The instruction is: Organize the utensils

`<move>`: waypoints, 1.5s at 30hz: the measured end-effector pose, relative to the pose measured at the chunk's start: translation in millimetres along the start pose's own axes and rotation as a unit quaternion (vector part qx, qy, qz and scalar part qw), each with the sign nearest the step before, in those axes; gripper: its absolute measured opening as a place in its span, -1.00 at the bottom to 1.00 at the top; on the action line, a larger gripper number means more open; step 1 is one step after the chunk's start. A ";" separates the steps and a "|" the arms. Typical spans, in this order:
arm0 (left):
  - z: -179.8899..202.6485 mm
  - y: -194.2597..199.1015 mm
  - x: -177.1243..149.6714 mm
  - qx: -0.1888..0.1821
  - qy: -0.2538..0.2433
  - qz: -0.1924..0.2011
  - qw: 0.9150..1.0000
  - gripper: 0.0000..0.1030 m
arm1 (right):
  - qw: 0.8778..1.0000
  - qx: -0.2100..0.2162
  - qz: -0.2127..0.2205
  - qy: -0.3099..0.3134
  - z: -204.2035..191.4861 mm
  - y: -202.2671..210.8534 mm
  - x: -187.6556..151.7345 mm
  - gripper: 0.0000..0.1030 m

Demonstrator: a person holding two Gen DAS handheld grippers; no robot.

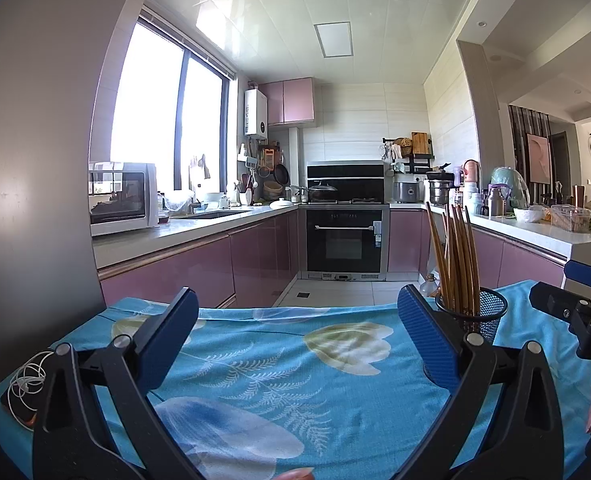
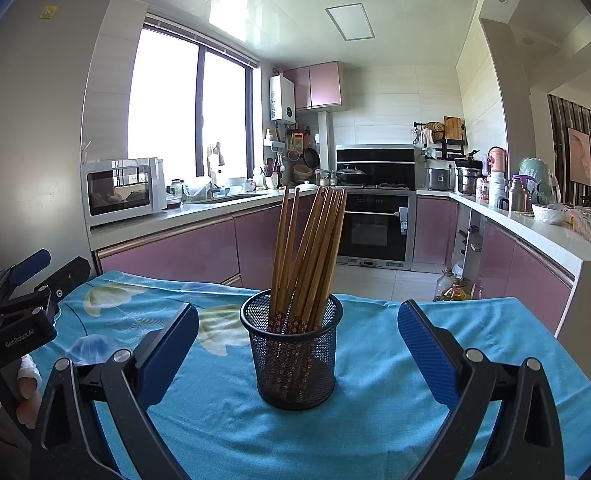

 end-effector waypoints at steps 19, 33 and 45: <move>-0.5 -0.6 -5.6 0.005 -0.002 -0.002 1.000 0.90 | 1.000 -0.002 -0.002 -0.002 1.0 -2.4 -1.0 0.87; -0.6 -0.4 -5.1 0.005 -0.002 -0.001 1.000 0.90 | 1.000 -0.003 -0.002 -0.002 0.4 -2.5 -2.8 0.87; -0.5 -0.3 -5.5 0.005 -0.003 -0.003 1.000 0.90 | 1.000 -0.003 -0.002 -0.001 0.8 -2.5 -3.1 0.87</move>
Point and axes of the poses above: each gripper's, at about its wrist camera, not at the fingertips, and y roughly against the way its jaws point, z to its right, x to its top, the point moved 6 cm from there along -y, roughly the way its jaws point
